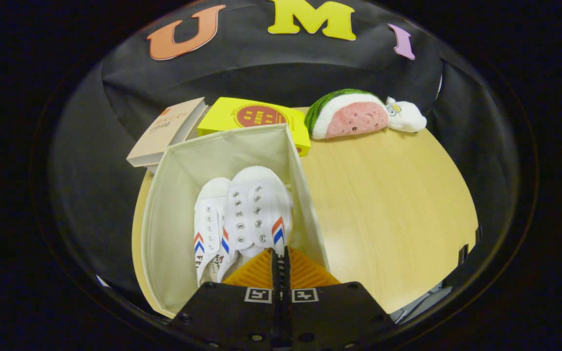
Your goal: Open the storage box then place both shoes into the box .Put the left shoe in first, then the right shoe, with the right side of both shoes facing outward in a uniform manner.
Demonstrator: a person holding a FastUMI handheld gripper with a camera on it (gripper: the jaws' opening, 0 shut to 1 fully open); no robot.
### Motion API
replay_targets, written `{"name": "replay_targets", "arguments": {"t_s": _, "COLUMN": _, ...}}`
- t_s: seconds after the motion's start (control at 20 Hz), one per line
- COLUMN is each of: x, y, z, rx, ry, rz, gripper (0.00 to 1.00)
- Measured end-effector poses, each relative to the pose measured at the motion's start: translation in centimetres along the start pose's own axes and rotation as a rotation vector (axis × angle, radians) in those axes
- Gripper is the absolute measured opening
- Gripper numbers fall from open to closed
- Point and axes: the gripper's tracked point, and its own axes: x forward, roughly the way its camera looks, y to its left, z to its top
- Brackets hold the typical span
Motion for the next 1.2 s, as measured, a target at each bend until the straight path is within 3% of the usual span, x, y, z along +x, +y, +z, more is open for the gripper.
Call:
{"name": "replay_targets", "arguments": {"t_s": 0.2, "x": 1.3, "y": 0.2, "z": 0.5, "rx": 0.032, "ry": -0.014, "rz": -0.028, "gripper": 0.0}}
{"name": "replay_targets", "arguments": {"t_s": 0.35, "x": 1.3, "y": 0.8, "z": 0.1, "rx": 0.031, "ry": -0.021, "rz": -0.013, "gripper": 0.09}}
{"name": "replay_targets", "arguments": {"t_s": 0.5, "x": 0.0, "y": 1.4, "z": 0.3, "rx": 0.013, "ry": -0.064, "rz": 0.021, "gripper": 0.27}}
{"name": "replay_targets", "arguments": {"t_s": 0.65, "x": -2.6, "y": 1.5, "z": 1.4, "rx": -0.041, "ry": -0.142, "rz": 0.029, "gripper": 0.3}}
{"name": "replay_targets", "arguments": {"t_s": 1.1, "x": -14.2, "y": -1.3, "z": 2.8, "rx": -0.144, "ry": -0.364, "rz": 0.053, "gripper": 0.95}}
{"name": "replay_targets", "arguments": {"t_s": 1.2, "x": -16.8, "y": -1.9, "z": 3.4, "rx": -0.171, "ry": -0.426, "rz": 0.049, "gripper": 0.97}}
